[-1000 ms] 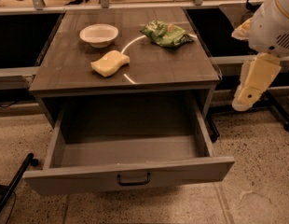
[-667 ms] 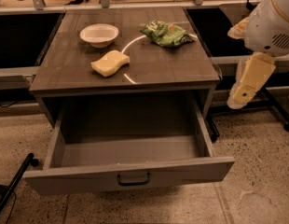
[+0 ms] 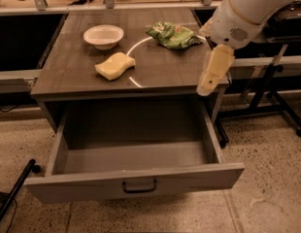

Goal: Place sponge into top drawer

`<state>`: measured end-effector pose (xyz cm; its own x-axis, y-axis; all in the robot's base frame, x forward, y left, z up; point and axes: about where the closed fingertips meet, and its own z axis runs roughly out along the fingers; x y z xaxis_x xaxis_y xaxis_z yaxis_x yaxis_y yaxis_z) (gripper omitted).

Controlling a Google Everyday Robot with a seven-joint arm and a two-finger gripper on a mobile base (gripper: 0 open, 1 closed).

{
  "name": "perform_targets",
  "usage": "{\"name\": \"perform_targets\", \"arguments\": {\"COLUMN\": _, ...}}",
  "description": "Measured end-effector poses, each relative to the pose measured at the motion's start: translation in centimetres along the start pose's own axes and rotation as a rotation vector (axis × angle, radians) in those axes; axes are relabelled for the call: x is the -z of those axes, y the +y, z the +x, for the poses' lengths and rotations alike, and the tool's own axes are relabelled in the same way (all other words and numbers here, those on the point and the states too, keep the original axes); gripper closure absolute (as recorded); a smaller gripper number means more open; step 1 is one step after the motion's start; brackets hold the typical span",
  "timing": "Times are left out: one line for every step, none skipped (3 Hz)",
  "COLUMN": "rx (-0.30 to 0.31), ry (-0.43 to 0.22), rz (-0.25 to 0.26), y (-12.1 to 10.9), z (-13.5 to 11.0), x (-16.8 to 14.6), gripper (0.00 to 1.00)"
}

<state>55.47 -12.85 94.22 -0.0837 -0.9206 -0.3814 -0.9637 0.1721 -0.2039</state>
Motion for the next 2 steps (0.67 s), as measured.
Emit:
{"name": "perform_targets", "arguments": {"rx": -0.025, "ry": -0.015, "rz": -0.031, "y": -1.7, "z": -2.5, "x": -2.9, "gripper": 0.0}}
{"name": "perform_targets", "arguments": {"rx": -0.079, "ry": -0.039, "rz": -0.034, "y": -3.2, "z": -4.5, "x": -5.0, "gripper": 0.0}}
